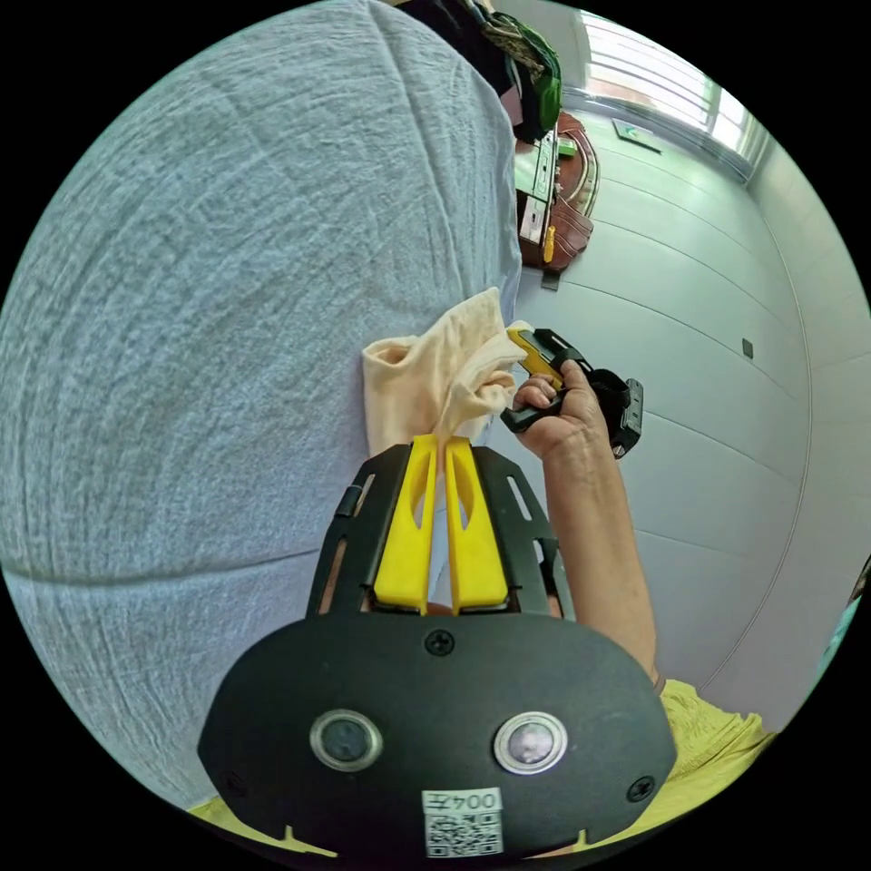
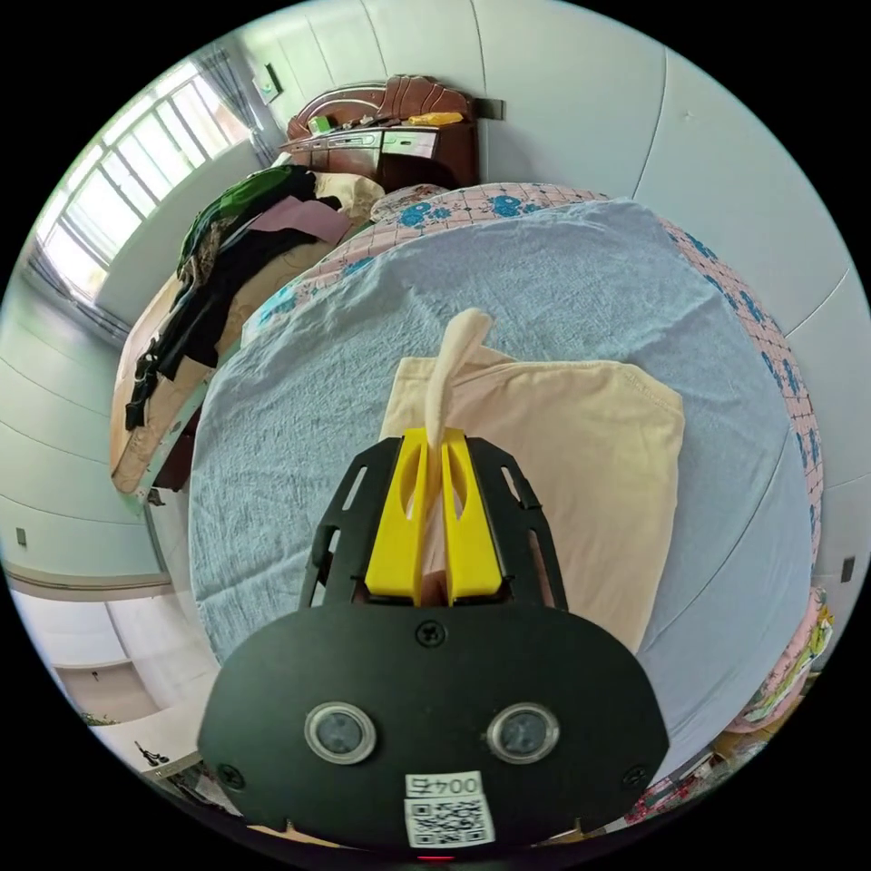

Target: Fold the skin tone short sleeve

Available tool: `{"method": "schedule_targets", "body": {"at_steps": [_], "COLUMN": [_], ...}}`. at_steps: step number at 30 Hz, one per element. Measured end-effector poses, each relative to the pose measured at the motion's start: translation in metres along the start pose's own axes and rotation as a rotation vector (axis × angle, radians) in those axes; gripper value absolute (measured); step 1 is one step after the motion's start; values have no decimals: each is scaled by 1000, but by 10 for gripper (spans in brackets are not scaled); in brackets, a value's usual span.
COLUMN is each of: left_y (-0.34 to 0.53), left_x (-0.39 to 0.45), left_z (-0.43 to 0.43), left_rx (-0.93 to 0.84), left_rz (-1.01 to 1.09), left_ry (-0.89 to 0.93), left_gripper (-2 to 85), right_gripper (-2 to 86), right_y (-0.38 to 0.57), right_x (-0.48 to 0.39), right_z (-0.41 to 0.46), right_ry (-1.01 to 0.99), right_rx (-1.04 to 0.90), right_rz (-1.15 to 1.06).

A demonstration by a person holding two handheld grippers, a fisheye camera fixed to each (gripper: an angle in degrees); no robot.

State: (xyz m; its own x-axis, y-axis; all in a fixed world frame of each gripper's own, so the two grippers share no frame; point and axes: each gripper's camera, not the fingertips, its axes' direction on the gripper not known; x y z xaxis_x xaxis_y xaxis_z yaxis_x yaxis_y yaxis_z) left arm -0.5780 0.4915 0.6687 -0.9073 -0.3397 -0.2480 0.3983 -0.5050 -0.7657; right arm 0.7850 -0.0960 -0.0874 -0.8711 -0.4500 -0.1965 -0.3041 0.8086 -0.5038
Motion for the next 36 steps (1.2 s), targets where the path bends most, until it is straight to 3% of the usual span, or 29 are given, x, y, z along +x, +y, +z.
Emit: {"method": "schedule_targets", "body": {"at_steps": [12,17,20,26,31,34,36], "left_y": [-9,-3,3,2,8,42,57], "left_x": [-12,-8,1,49,77,106,112], "left_z": [-20,-29,-39,-56,-37,-1,24], "left_rx": [16,1,-17,-59,-144,-206,-236], "left_rz": [-101,-87,-50,346,688,1016,1128], "left_ry": [0,-52,-101,-294,-393,-475,-535], "left_gripper": [11,8,5,3,3,2,3], "right_gripper": [77,121,106,81,81,90,93], "right_y": [22,40,54,116,220,269,287], "right_x": [-95,-107,-92,20,144,181,187], "right_z": [21,-10,-43,-96,-74,-54,-44], "right_ry": [367,358,246,-132,-434,-576,-593], "right_rx": [-34,73,118,96,17,16,15], "right_rz": [-337,-400,-361,-164,201,382,421]}}
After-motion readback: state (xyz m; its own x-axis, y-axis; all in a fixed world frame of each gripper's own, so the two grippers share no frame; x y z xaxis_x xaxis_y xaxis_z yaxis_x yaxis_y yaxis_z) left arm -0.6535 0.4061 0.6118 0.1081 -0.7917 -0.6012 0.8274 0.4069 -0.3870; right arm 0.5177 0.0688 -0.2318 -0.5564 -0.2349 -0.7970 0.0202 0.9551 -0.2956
